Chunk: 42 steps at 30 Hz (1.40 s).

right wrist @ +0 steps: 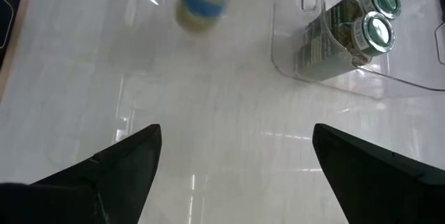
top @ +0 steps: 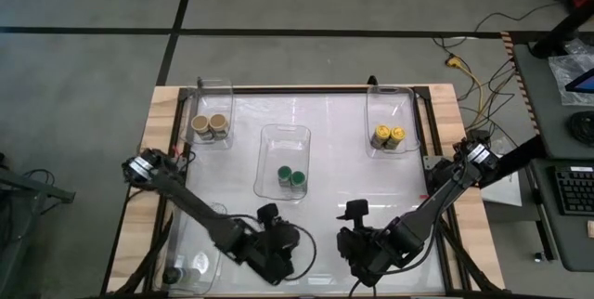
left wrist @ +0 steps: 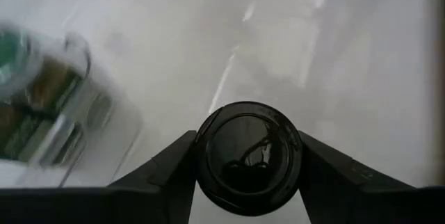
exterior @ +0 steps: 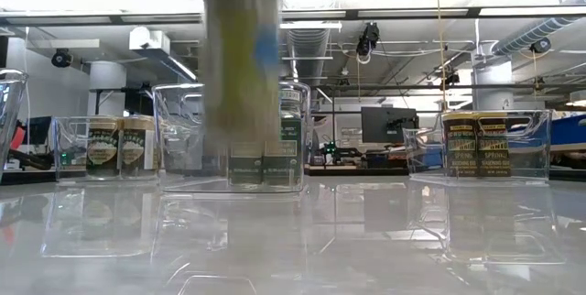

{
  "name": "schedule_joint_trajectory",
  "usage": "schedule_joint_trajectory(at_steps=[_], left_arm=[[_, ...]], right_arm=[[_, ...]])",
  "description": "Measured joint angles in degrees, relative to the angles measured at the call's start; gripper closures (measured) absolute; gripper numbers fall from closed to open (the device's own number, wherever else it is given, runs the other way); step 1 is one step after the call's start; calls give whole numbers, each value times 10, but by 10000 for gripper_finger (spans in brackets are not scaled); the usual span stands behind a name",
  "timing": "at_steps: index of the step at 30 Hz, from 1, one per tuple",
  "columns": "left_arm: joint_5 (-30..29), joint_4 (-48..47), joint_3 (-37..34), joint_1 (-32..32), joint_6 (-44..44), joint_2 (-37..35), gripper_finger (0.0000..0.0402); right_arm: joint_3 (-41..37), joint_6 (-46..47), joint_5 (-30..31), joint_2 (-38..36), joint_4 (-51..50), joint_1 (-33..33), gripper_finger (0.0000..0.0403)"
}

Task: Sort spices by type
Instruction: Put the black seasoning bottle into the bottom left transparent bin

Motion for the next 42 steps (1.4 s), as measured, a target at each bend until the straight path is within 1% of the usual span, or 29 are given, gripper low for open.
schedule_joint_trajectory(at_steps=[2, 4, 7, 9, 13, 15, 17, 23, 26, 31, 35, 37, 42], left_arm=[[4, -22, 27, -18, 26, -20, 216], [4, -68, 62, -41, 37, -38, 216], [5, -165, 115, -80, 13, -58, 216], [5, -236, 149, -109, -30, -69, 216], [5, -376, 193, -176, -156, -72, 216], [4, -418, 199, -209, -217, -71, 216], [-13, -447, 200, -244, -276, -72, 216], [-75, -474, 173, -330, -387, -72, 216], [-77, -478, 154, -360, -433, -72, 216], [-57, -485, 119, -390, -495, -72, 216], [1, -478, 98, -393, -535, -72, 216], [21, -469, 94, -393, -545, -72, 216], [30, -456, 101, -390, -563, -72, 216]], right_arm=[[0, 0, 0, 0, 0, 0, 38], [0, 0, 0, 0, 2, 0, 38], [0, -3, 0, 0, 16, -3, 38], [0, -10, 4, 0, 29, -7, 38], [0, -22, 15, 0, 62, -14, 38], [0, -28, 15, 0, 79, -18, 38], [0, -35, 14, 0, 96, -22, 38], [0, -38, 14, 0, 134, -29, 38], [0, -28, 15, 0, 147, -31, 38], [0, 1, 17, 0, 172, -39, 38], [0, 15, 44, 0, 188, -41, 38], [0, 14, 48, 0, 198, -43, 38], [0, 7, 60, 0, 202, -46, 38]])
